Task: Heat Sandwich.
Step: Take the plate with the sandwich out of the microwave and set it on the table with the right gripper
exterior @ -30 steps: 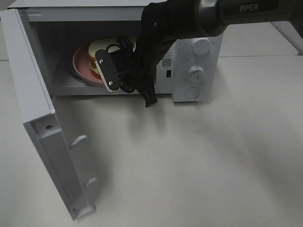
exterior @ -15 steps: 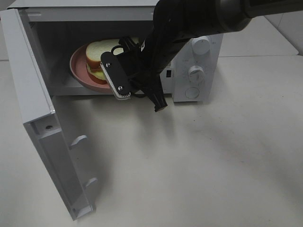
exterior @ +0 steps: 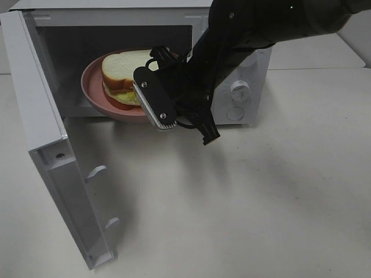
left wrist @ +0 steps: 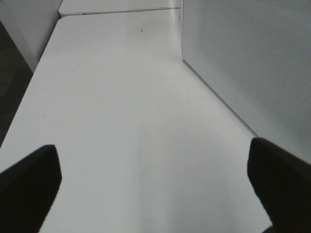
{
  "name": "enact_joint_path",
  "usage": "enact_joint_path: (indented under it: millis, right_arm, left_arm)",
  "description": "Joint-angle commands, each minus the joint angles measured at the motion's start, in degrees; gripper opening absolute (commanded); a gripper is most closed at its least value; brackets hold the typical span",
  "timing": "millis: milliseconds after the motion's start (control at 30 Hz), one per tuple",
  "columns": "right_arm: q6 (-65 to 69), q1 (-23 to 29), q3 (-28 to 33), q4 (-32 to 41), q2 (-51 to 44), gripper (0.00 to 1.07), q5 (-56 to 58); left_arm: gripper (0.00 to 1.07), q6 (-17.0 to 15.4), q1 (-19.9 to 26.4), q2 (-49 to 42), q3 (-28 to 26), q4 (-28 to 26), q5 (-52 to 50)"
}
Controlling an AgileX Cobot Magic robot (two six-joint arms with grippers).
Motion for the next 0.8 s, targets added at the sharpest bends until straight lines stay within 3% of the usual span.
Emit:
enact_joint_path:
  millis: [33, 667, 800]
  right_arm:
    - [-2.5, 0.1, 2.4, 1.4, -3.2, 0.0, -1.8]
    - [-3.3, 2.1, 16.3, 1.7, -14.1, 0.01, -3.4]
    - [-3.2, 2.1, 21.7, 1.7, -19.2, 0.01, -5.0]
  left_arm:
    - [1.01, -0.1, -0.1, -1.4, 0.2, -0.5, -0.7]
    - [1.01, -0.1, -0.1, -1.4, 0.2, -0.5, -0.7]
    - [1.01, -0.1, -0.1, -1.4, 0.2, -0.5, -0.7]
